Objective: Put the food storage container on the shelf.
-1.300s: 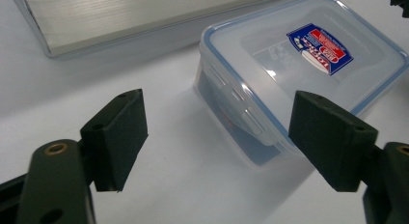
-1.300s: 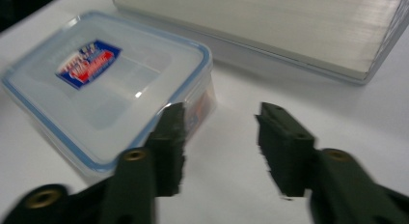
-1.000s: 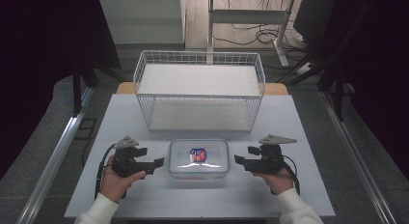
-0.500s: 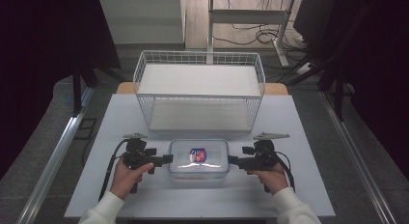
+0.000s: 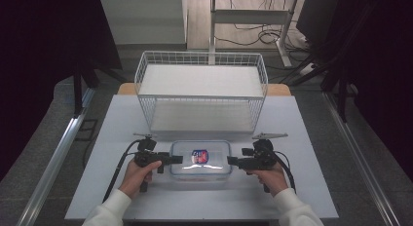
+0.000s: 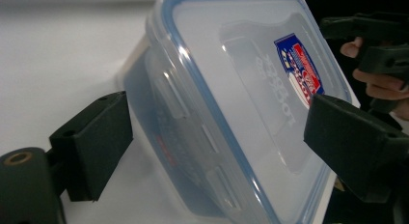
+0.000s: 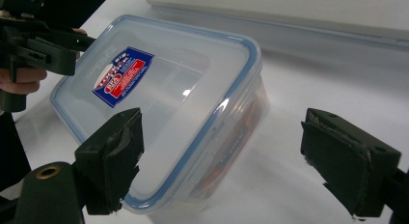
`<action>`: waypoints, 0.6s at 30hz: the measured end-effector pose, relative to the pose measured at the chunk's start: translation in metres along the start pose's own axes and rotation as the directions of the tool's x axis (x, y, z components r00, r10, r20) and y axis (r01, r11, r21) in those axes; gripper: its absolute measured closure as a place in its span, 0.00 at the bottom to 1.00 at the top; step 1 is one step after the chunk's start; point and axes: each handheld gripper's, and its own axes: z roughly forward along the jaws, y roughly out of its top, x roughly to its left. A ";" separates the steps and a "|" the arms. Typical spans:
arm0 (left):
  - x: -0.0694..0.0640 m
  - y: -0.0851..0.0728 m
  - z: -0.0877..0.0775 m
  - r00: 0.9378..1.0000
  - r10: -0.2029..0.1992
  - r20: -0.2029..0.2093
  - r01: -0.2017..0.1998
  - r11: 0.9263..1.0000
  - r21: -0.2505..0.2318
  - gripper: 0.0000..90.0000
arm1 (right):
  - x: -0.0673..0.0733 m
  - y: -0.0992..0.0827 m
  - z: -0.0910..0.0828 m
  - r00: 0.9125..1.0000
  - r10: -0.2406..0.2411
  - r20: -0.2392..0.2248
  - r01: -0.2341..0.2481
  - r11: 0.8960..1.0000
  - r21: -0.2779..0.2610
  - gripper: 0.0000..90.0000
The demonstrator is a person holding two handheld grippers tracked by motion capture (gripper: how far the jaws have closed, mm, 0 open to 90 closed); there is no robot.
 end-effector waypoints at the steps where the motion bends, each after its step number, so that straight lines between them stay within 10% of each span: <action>1: 0.000 -0.001 0.001 1.000 -0.005 0.008 0.005 1.000 0.000 0.12 | -0.001 0.000 0.001 1.000 0.008 -0.005 -0.008 1.000 0.002 0.17; 18: 0.000 -0.004 -0.002 1.000 -0.021 0.022 0.021 1.000 -0.003 0.27 | -0.011 0.001 0.033 0.974 0.162 -0.157 -0.147 0.984 0.098 0.17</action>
